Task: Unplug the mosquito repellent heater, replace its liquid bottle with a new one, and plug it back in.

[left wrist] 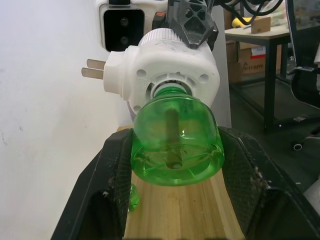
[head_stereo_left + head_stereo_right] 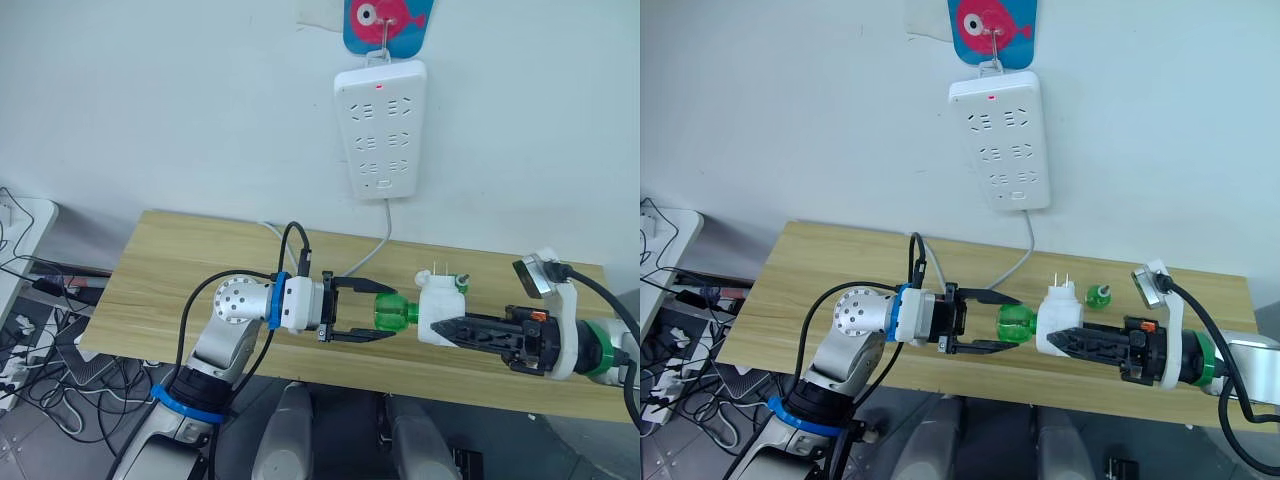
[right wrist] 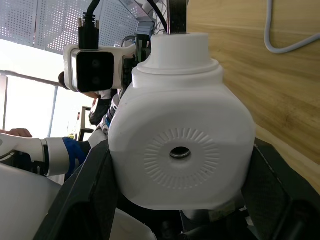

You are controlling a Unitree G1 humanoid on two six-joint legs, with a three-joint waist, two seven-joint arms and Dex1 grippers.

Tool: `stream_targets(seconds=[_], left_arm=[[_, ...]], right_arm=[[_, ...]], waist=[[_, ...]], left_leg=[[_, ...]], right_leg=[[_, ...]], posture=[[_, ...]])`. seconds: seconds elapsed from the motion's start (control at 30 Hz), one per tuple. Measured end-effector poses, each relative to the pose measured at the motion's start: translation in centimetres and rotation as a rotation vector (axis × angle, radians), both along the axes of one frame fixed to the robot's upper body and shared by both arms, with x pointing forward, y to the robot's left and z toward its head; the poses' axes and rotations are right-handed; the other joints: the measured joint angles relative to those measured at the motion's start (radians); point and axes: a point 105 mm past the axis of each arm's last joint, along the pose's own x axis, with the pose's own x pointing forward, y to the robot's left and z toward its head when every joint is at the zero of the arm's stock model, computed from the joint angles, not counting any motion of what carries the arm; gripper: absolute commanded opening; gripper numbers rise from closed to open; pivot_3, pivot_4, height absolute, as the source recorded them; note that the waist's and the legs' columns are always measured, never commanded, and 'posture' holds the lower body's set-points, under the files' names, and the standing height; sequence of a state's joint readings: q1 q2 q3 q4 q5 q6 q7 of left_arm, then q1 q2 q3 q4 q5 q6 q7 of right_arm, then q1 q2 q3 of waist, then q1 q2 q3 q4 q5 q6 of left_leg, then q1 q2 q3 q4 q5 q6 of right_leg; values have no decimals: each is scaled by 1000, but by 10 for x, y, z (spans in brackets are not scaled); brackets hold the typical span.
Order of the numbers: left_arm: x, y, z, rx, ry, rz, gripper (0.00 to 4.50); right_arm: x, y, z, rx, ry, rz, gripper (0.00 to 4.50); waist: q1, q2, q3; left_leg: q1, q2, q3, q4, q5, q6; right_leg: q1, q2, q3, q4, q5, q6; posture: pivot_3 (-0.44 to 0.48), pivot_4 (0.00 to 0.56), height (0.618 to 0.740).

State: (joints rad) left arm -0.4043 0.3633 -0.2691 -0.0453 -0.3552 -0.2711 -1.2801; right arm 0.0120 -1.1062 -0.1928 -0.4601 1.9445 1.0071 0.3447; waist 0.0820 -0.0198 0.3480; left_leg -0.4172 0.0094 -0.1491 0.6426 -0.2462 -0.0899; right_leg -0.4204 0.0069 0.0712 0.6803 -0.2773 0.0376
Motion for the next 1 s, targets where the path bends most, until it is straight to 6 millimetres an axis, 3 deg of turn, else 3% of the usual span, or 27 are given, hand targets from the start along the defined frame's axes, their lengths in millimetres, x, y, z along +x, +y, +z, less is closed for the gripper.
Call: stream_targets(seconds=[0.3,0.57,1.0], left_arm=[[5,13,9,52,-73,-31,2232],[14,27,12,168,-46,-28,2232],[15,30,9,151,-32,-16,2232]], right_arm=[[5,15,-1,57,-9,22,2954],[14,32,-13,111,30,2,2954],[15,35,-15,109,27,9,2954]], waist=[[1,0,0],[0,-1,0],[1,0,0]], left_leg=[[0,0,0,0,0,0],[0,0,0,0,0,0],[0,0,-1,0,0,0]], right_leg=[[0,0,0,0,0,0],[0,0,-1,0,0,0],[0,0,-1,1,0,0]], posture=[[249,324,740],[262,330,740],[250,339,740]])
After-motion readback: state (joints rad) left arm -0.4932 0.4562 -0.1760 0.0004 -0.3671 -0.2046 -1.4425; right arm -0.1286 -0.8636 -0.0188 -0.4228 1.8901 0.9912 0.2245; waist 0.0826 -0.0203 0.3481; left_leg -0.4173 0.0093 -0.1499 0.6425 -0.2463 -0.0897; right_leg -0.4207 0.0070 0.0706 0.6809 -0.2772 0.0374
